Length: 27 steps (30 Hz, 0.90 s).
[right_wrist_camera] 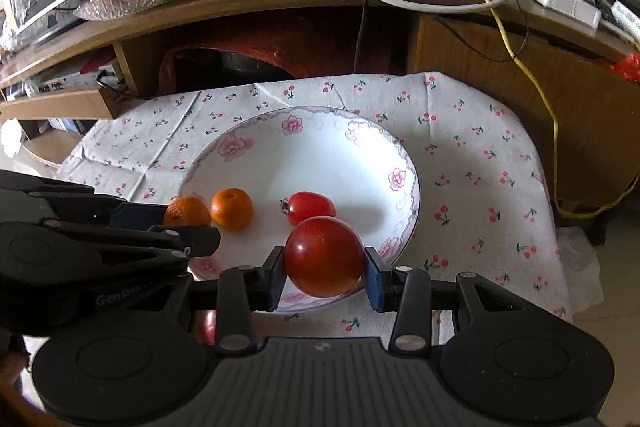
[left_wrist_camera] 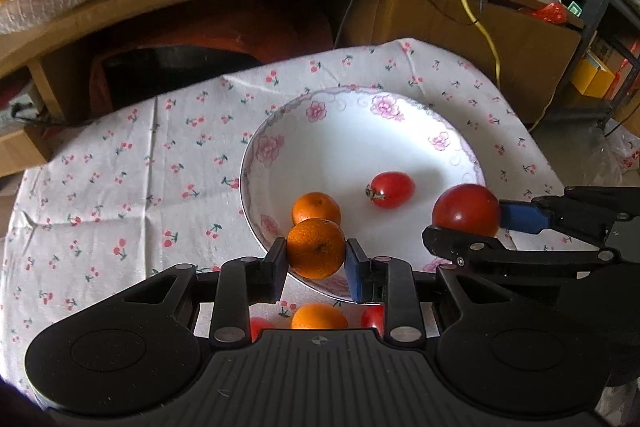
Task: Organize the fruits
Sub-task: 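Carry the tangerine and large tomato into the white bowl and release both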
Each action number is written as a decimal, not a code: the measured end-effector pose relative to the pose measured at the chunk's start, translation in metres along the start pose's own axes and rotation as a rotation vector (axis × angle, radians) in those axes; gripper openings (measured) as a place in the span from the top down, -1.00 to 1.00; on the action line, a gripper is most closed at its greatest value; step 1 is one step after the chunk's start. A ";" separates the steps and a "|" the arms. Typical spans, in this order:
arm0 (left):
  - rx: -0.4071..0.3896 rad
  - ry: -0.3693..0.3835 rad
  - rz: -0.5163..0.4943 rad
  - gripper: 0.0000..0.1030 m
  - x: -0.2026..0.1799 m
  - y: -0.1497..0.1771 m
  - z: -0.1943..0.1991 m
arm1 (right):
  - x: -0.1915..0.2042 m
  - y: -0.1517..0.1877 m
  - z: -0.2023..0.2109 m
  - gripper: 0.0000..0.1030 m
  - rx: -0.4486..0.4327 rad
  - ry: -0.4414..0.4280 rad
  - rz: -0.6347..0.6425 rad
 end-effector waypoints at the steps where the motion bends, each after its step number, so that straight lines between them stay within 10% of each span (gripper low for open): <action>1: -0.003 -0.004 -0.005 0.29 0.000 0.000 -0.001 | -0.001 0.000 -0.002 0.20 0.001 0.000 -0.002; 27: -0.041 -0.006 0.060 0.08 0.005 -0.010 0.008 | -0.008 -0.011 0.004 0.17 -0.063 -0.029 -0.044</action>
Point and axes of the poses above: each gripper's, at about its wrist camera, not at the fingertips, and z roughly against the way its jaws point, x to its left, y to its underside, the point moved 2 cm from there along -z, roughly the way its jaws point, and after that the axes turned 1 degree about y, right-handed, at the moved point
